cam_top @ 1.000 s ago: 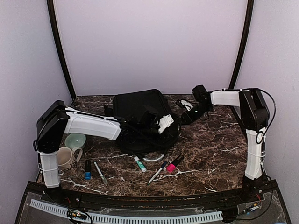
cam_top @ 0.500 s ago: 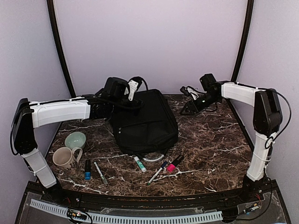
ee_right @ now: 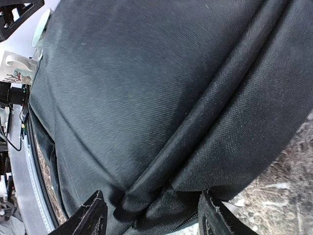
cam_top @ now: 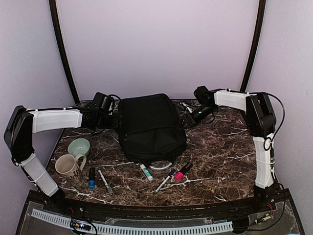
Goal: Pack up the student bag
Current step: Move the student bag to the center of the board.
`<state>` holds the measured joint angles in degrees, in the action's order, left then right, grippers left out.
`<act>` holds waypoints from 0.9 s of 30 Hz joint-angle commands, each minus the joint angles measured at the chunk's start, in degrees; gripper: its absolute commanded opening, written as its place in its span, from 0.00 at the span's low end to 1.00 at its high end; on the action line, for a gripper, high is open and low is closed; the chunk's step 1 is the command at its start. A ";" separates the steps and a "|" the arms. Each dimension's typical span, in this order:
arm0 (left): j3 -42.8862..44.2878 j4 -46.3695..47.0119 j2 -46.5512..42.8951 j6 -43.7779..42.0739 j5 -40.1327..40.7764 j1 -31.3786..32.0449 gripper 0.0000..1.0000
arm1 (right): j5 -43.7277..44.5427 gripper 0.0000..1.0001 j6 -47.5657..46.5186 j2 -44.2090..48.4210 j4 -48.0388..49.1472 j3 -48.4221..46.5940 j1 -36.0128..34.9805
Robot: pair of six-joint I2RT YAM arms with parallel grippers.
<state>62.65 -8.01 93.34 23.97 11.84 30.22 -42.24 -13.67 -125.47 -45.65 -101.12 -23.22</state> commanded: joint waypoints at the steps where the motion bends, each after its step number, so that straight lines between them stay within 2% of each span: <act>1: -3.09 0.94 -2.71 7.00 -3.58 0.03 0.72 | -2.78 0.57 1.18 -2.51 -2.59 -1.53 -0.25; 7: -4.44 4.62 2.70 11.44 -10.56 0.08 0.69 | -3.11 0.35 2.11 -3.77 -1.49 -1.53 0.27; 14: -1.18 13.11 9.99 12.28 -17.98 0.26 0.62 | -3.40 0.22 2.12 -3.71 -0.85 -0.13 1.86; 17: 2.59 15.01 13.35 11.93 -19.94 1.03 0.61 | -3.43 0.19 2.03 -2.65 -0.24 1.44 2.71; 22: 9.54 17.06 19.92 11.22 -22.23 3.40 0.60 | -3.08 0.19 1.98 -0.32 1.08 4.41 4.24; 27: 14.39 18.66 22.89 11.00 -23.37 5.51 0.59 | -1.81 0.20 1.92 2.91 2.25 7.60 5.85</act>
<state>73.41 6.17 114.39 35.14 -4.99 31.79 -44.40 -11.46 -126.17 -44.51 -96.01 -16.91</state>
